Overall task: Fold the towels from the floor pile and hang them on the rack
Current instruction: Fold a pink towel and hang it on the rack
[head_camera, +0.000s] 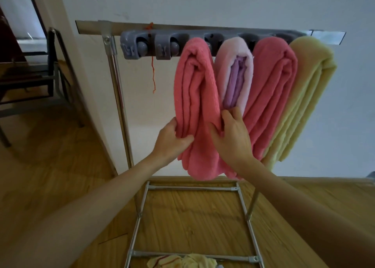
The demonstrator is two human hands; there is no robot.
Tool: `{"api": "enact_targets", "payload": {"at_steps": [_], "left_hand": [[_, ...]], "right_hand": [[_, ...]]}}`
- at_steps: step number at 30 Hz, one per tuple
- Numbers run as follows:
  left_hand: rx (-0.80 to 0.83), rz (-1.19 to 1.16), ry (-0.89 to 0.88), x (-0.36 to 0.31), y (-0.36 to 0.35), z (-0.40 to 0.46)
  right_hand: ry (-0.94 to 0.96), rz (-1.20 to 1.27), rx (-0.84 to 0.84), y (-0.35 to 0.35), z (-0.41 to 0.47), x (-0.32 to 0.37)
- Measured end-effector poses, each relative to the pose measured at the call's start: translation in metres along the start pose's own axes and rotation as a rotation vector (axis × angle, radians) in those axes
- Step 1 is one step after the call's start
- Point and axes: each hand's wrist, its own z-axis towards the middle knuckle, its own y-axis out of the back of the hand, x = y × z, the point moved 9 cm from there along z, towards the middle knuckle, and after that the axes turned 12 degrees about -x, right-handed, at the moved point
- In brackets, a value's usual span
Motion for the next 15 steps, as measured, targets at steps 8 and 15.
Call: {"api": "enact_targets", "payload": {"at_steps": [8,15], "left_hand": [[-0.175,0.204,-0.071,0.015,0.017,0.011],[-0.431,0.412,-0.202,0.007,0.089,0.020]], "right_hand": [[-0.066,0.086,-0.016,0.006,-0.019,0.019],[-0.146,0.321,0.033,-0.018,-0.037,0.057]]}}
